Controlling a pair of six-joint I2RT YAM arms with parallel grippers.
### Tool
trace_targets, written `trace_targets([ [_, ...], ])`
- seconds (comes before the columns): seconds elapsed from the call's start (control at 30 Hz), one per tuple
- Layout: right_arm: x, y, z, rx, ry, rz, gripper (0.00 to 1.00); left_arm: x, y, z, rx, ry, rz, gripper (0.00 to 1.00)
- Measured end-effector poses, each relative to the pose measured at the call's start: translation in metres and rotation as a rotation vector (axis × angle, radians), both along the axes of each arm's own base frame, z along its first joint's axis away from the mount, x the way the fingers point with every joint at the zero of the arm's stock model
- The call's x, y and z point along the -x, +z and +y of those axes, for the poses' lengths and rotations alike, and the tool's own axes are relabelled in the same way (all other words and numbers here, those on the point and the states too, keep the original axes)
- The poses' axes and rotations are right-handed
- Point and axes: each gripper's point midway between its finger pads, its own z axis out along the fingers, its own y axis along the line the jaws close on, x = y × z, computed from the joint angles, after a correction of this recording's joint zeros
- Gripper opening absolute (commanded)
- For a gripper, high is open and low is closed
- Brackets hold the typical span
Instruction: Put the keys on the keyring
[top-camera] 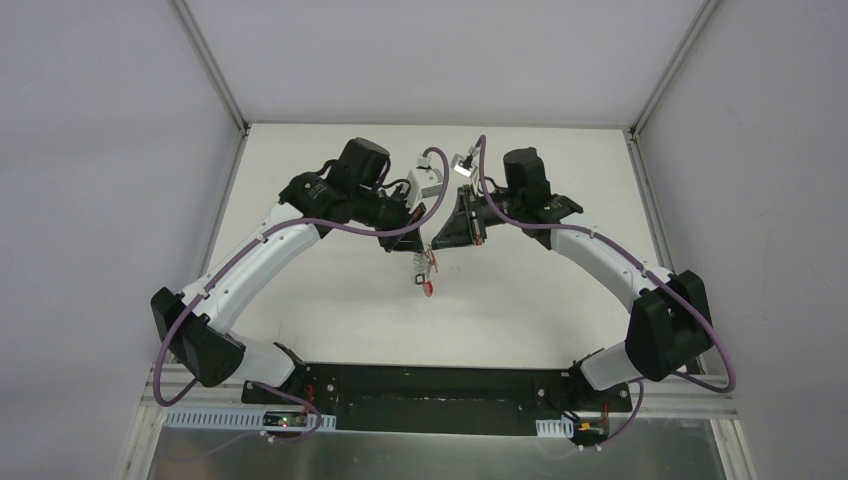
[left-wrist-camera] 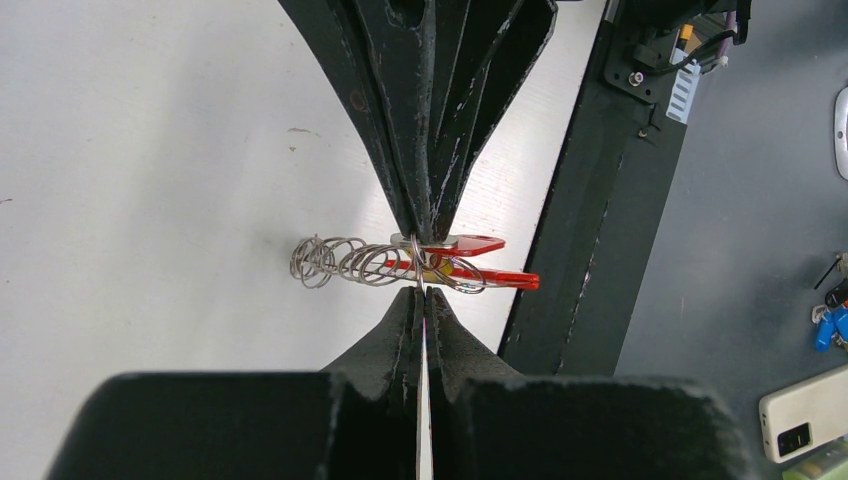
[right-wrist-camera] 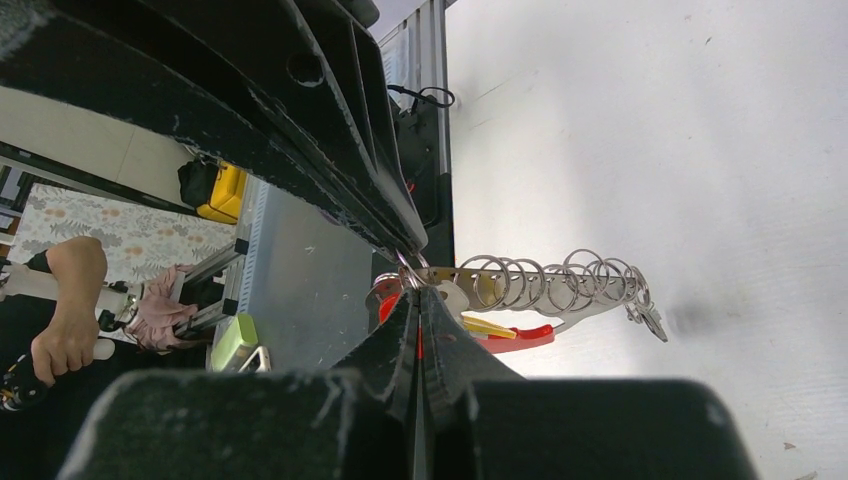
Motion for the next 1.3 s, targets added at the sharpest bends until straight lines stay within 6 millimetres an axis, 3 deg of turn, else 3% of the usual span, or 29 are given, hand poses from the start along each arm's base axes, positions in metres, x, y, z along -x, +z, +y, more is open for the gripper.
trace_targets([
  [1.3, -0.0039, -0.0092, -0.0006, 0.057, -0.041, -0.049, 0.00, -0.0052, -0.0043, 0.0000, -0.017, 0.034, 0.014, 0.00],
])
